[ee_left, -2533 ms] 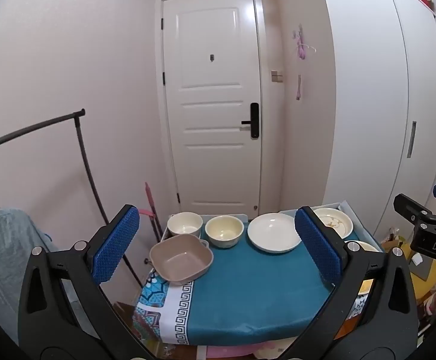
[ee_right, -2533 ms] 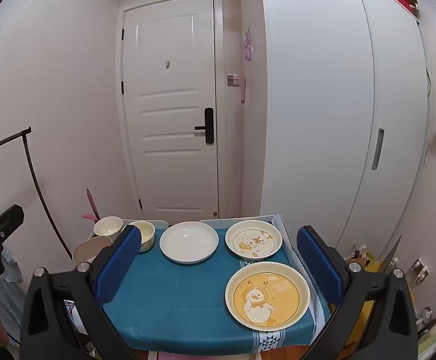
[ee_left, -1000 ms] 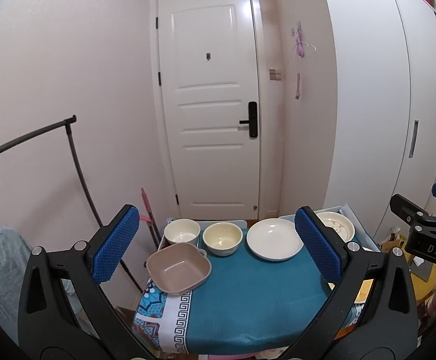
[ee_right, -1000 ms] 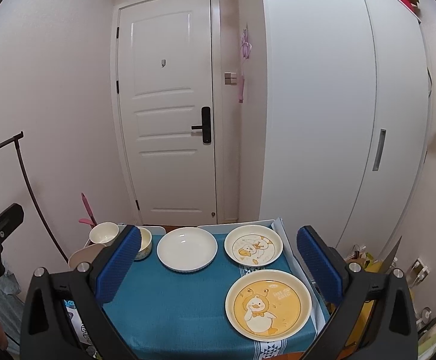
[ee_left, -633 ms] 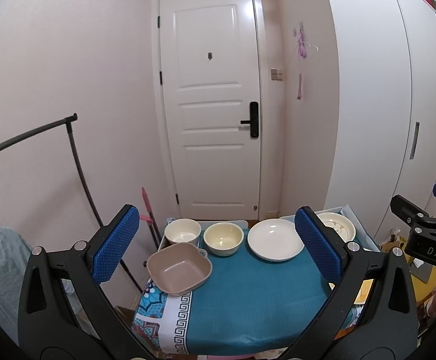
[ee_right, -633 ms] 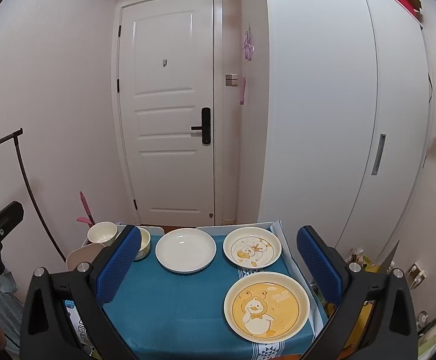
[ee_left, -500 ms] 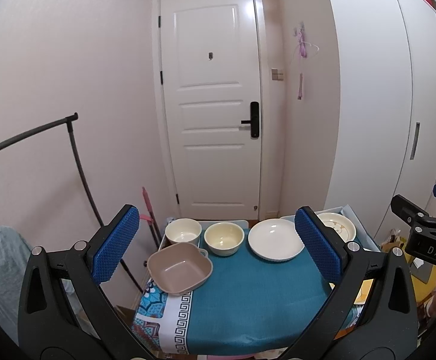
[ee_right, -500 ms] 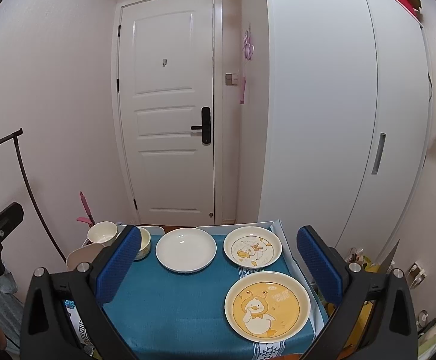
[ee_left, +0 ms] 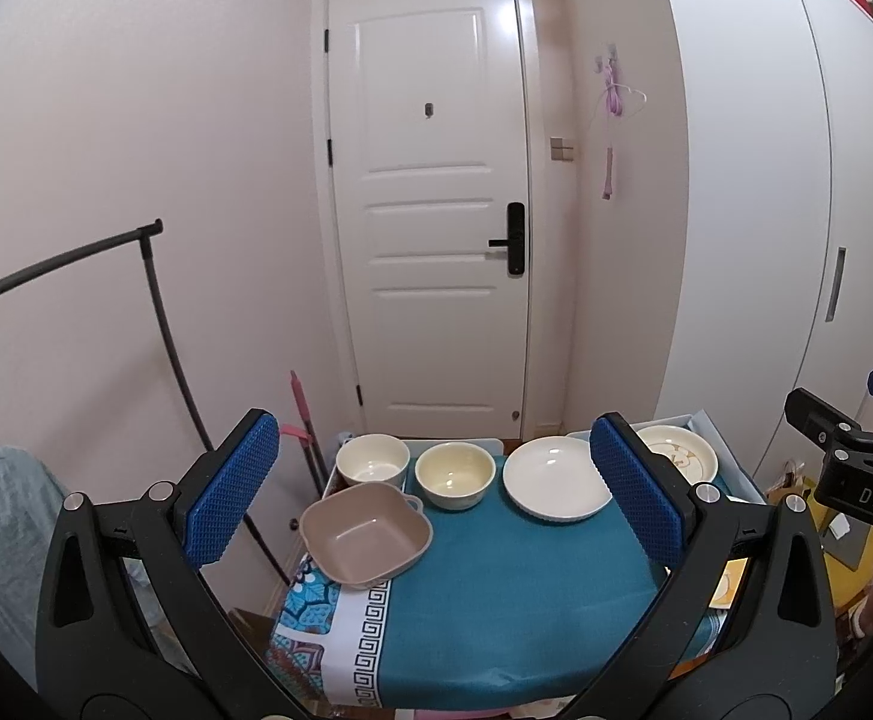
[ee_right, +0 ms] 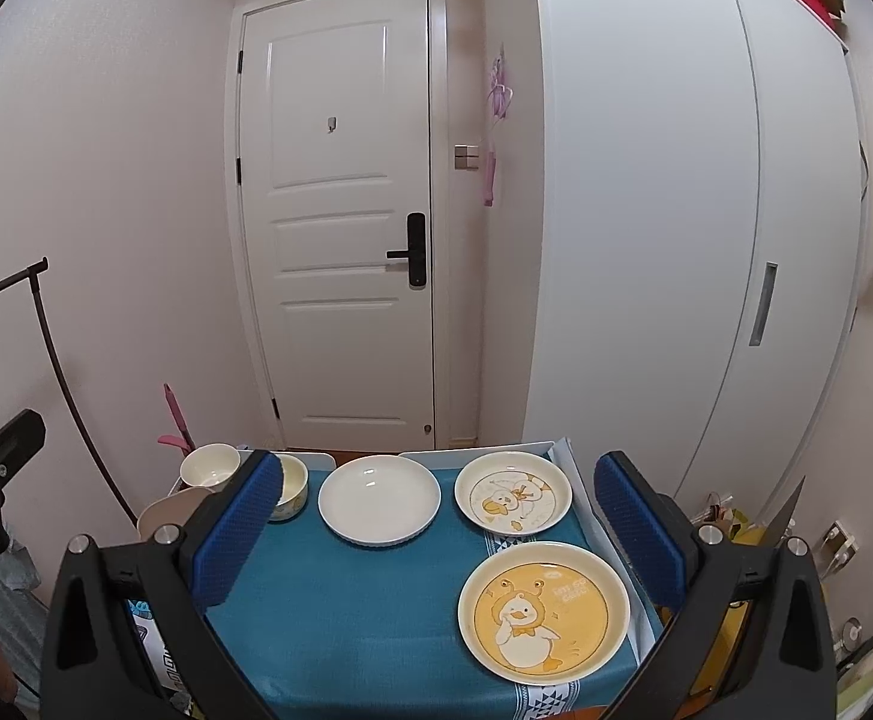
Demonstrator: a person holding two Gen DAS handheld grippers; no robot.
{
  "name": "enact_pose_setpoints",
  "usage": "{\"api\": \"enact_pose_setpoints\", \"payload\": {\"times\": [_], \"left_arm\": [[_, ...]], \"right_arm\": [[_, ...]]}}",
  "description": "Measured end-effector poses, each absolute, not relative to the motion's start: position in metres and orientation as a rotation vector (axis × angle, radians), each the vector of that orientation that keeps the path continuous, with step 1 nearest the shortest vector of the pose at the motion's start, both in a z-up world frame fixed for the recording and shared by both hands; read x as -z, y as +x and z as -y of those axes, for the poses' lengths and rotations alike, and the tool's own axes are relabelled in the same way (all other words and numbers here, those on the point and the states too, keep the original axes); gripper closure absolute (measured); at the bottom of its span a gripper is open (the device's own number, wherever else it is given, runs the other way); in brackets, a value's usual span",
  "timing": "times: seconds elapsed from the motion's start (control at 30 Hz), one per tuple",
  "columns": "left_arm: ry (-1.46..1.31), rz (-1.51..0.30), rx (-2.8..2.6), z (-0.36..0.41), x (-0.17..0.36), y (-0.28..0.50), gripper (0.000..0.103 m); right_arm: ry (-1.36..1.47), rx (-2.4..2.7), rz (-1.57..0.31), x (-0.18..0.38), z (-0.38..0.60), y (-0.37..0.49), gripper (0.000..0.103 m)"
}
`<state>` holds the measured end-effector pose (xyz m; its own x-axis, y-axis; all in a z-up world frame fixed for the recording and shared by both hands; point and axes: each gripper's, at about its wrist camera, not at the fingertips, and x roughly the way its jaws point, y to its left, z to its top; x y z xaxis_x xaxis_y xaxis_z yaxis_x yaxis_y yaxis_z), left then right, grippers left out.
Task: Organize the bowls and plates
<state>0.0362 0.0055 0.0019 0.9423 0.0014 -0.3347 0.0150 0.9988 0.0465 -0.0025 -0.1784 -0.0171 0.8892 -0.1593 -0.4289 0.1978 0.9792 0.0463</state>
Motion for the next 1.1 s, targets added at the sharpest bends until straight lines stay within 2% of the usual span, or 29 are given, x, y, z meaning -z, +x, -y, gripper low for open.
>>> {"api": "enact_pose_setpoints", "payload": {"times": [0.87,0.97,1.1], "left_arm": [[0.04,-0.35,-0.013,-0.012,0.001,0.05,0.0],[0.041,-0.366,0.012,-0.009,0.012,0.059,0.0],[0.101,-0.476,0.056,0.01,0.047,0.092,0.0]], "right_arm": [[0.083,0.172,-0.445,0.016,0.176,0.003,0.0],[0.111,0.135,-0.474,0.026,0.179,0.01,0.0],[0.134,0.142,-0.547,0.061,0.19,0.027,0.0]]}}
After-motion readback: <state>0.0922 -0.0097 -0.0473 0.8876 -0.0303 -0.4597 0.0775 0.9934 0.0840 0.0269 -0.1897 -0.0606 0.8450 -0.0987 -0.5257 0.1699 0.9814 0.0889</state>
